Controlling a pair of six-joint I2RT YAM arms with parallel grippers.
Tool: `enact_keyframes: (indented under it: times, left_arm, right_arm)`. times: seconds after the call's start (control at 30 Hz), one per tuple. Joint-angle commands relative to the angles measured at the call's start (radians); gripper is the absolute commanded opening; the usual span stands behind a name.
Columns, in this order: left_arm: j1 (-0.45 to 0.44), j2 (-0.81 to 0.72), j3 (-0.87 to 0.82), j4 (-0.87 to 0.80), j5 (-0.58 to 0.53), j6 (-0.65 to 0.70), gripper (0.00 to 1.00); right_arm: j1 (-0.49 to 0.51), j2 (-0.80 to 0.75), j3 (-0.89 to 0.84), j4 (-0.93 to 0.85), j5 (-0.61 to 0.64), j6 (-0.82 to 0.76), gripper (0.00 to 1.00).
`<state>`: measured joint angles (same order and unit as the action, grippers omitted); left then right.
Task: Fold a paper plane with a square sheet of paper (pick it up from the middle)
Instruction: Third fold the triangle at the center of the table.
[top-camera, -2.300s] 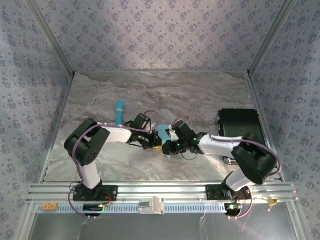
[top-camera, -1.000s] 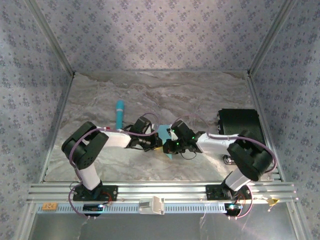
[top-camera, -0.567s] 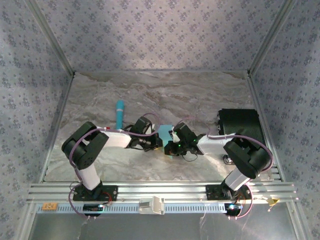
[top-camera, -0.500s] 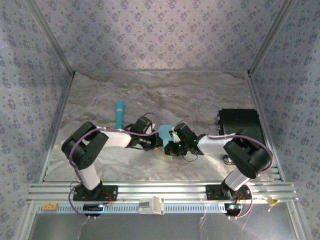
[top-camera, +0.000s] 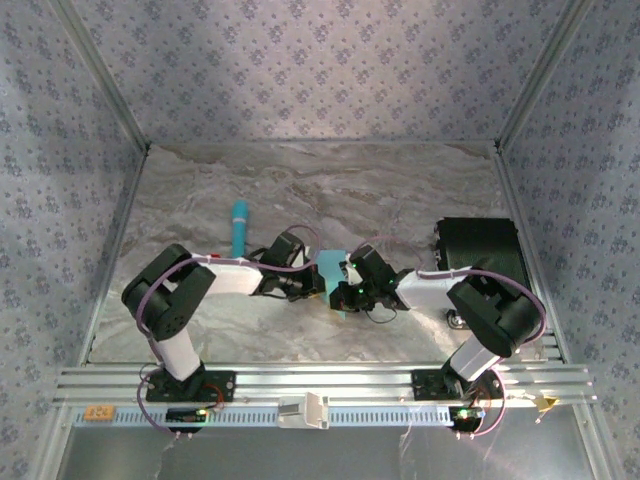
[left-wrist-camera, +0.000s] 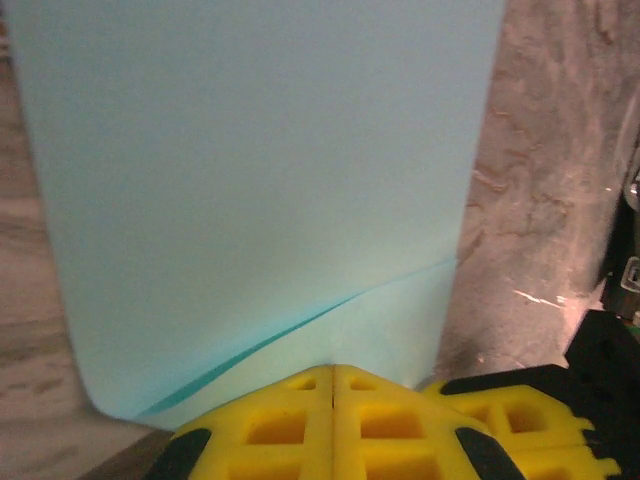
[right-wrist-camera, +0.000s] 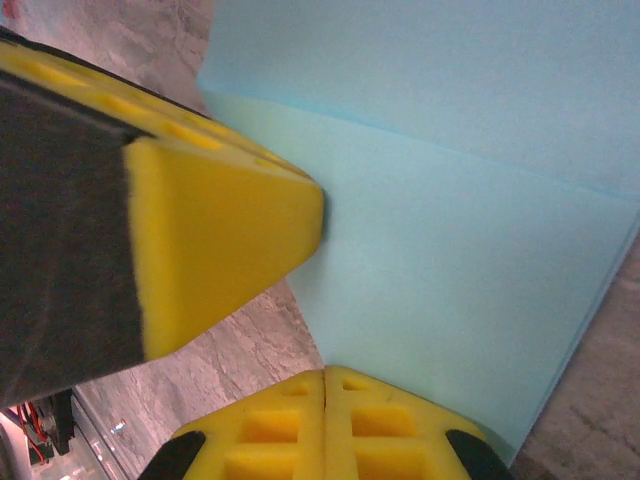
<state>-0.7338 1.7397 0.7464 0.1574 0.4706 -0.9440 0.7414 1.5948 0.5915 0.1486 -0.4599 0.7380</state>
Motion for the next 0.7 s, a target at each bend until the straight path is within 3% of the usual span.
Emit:
enact_keyframes:
  times: [0.0,0.37,0.67]
  left_arm:
    - [0.018,0.019,-0.001,-0.027,-0.043,0.018,0.0]
    - [0.142,0.021,0.009,-0.068,-0.047,0.099,0.0]
    - [0.171,-0.03,0.031,-0.112,-0.037,0.121,0.0]
  right_arm:
    - [-0.007,0.002,-0.041,-0.088,0.035,0.011,0.0]
    - [-0.007,-0.006,-0.056,-0.099,0.038,0.006,0.0]
    - [-0.01,-0.007,-0.056,-0.086,0.028,0.002,0.0]
